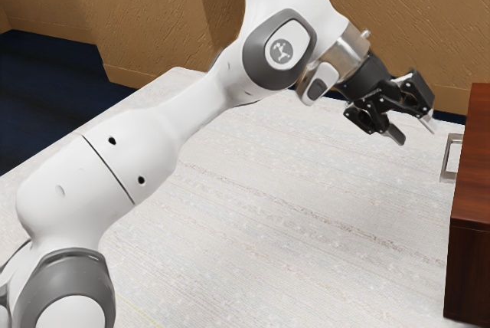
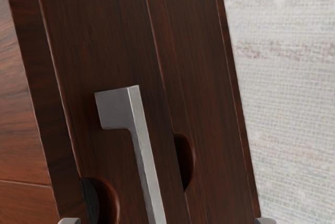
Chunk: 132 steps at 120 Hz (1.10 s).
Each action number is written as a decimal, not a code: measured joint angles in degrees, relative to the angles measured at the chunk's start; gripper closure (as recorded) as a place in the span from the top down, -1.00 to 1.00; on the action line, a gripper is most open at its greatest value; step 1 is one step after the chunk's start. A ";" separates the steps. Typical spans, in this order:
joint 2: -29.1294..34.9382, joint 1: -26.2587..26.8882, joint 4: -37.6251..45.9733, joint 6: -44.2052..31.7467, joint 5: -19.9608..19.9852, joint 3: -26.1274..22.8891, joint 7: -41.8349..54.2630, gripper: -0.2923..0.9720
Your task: Pull the drawer handle with one arm to open the drawer
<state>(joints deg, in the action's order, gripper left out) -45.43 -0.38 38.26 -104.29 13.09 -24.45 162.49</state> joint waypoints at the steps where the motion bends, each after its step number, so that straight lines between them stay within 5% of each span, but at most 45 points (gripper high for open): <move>1: -0.01 0.00 0.08 -0.04 0.01 -0.01 0.23 0.08; 132: -2.28 1.17 6.19 -4.99 0.72 1.92 -0.05 -0.21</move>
<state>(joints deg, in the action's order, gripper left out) -47.70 0.78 44.45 -109.28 13.81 -22.53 162.43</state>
